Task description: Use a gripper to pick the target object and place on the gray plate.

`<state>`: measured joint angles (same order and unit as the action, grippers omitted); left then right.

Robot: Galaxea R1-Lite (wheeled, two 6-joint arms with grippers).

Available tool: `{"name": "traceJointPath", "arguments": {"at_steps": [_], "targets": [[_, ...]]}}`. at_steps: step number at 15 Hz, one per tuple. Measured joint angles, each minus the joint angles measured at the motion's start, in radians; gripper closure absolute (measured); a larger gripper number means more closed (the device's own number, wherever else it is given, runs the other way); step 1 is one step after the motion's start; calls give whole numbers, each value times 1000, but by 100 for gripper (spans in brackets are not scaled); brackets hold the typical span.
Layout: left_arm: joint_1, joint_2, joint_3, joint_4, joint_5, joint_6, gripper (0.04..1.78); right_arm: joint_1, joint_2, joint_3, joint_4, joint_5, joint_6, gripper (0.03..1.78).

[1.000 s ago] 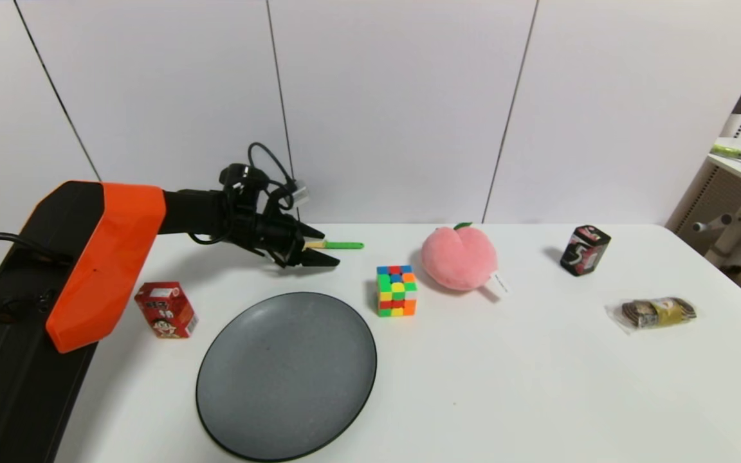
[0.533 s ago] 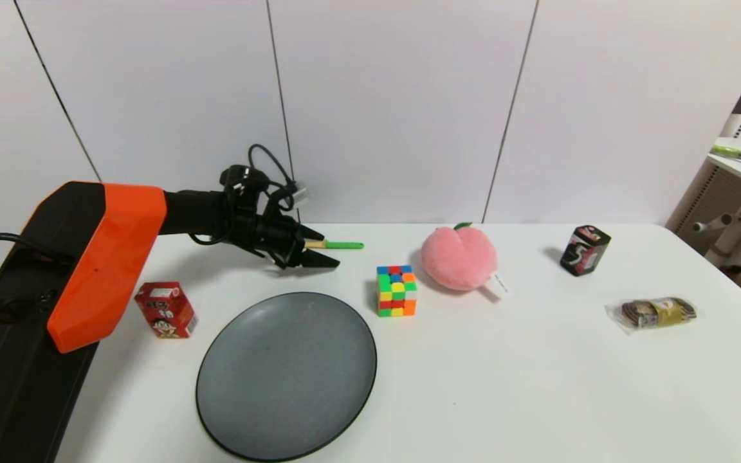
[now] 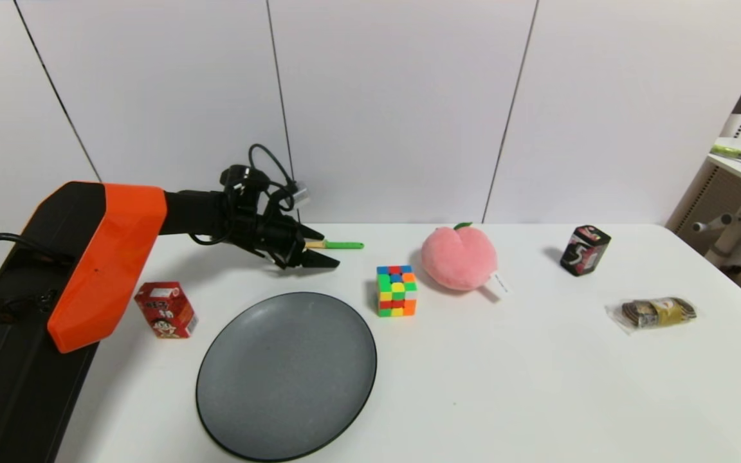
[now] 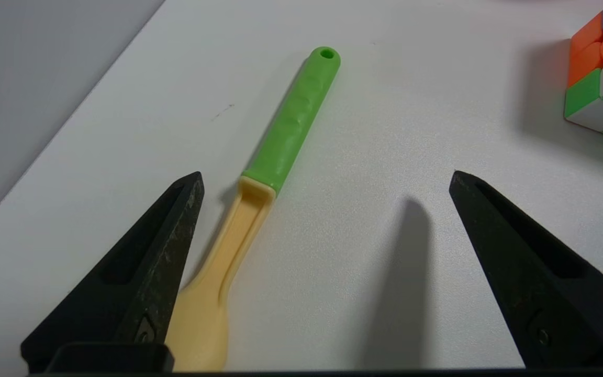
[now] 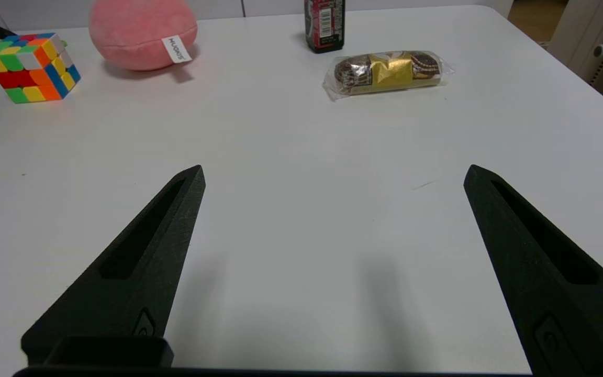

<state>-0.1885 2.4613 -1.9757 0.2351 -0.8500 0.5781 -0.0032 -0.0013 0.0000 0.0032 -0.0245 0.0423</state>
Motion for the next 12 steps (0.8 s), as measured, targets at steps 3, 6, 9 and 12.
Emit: {"name": "traceJointPath", "arguments": {"at_steps": [3,6,9,12], "targets": [[0,0,0,-6,5,3,13,0,0,0,0,0,0,10],[0,0,-1,-16,8,13,13,0,0,0,0,0,0,10],[0,0,-1,-20,24,22,13,0,0,0,0,0,0,10],[-1,1,-1,-20,34,36,13,0,0,0,0,0,0,10]]}}
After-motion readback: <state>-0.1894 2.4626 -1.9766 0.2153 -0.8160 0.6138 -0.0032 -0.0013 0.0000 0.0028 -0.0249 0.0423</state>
